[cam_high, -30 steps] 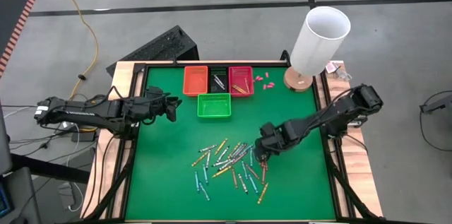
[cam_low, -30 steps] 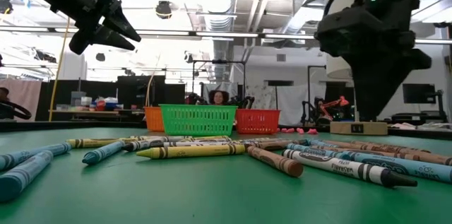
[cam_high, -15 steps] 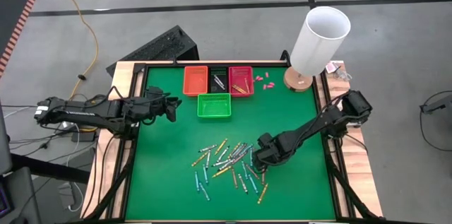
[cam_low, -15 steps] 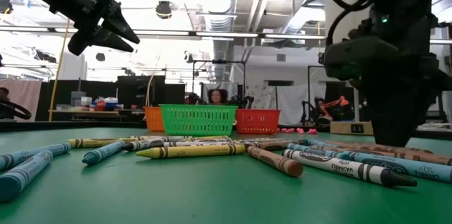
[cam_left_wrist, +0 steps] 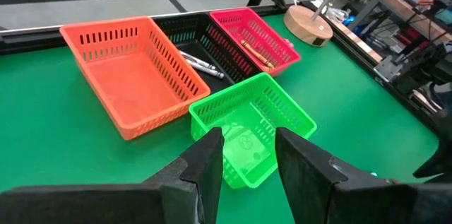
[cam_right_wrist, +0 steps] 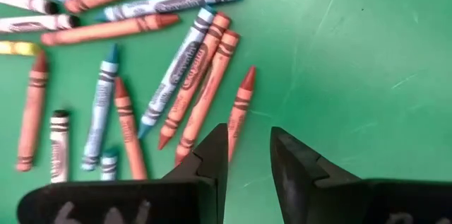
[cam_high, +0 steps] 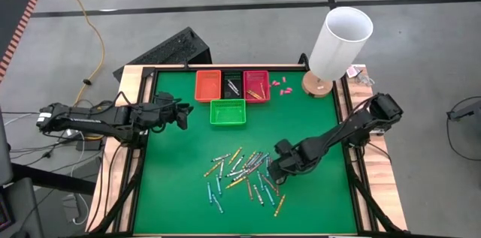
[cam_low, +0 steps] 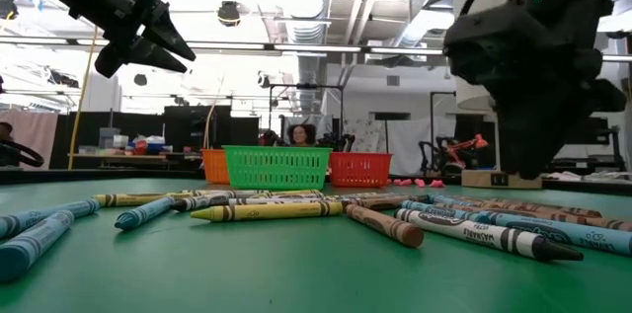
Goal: Sort crayons
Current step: Put a red crayon in the orange basket
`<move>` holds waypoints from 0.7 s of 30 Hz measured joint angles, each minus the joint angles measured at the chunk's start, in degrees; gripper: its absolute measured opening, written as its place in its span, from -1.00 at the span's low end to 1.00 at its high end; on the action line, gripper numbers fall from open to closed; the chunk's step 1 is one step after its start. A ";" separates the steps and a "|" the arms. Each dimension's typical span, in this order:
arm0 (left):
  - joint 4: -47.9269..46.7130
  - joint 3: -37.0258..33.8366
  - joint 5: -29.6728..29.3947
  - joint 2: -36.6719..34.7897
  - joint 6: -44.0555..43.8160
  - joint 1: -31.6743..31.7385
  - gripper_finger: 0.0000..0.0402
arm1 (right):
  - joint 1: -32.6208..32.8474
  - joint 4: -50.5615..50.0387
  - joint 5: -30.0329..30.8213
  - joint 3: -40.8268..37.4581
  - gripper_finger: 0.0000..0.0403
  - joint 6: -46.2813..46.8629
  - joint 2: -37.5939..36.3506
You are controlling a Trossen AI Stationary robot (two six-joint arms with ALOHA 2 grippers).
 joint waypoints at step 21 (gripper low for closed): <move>-0.66 0.00 0.91 0.00 -0.01 -0.02 -0.41 | 0.26 2.22 -1.77 0.04 -0.49 -0.59 3.41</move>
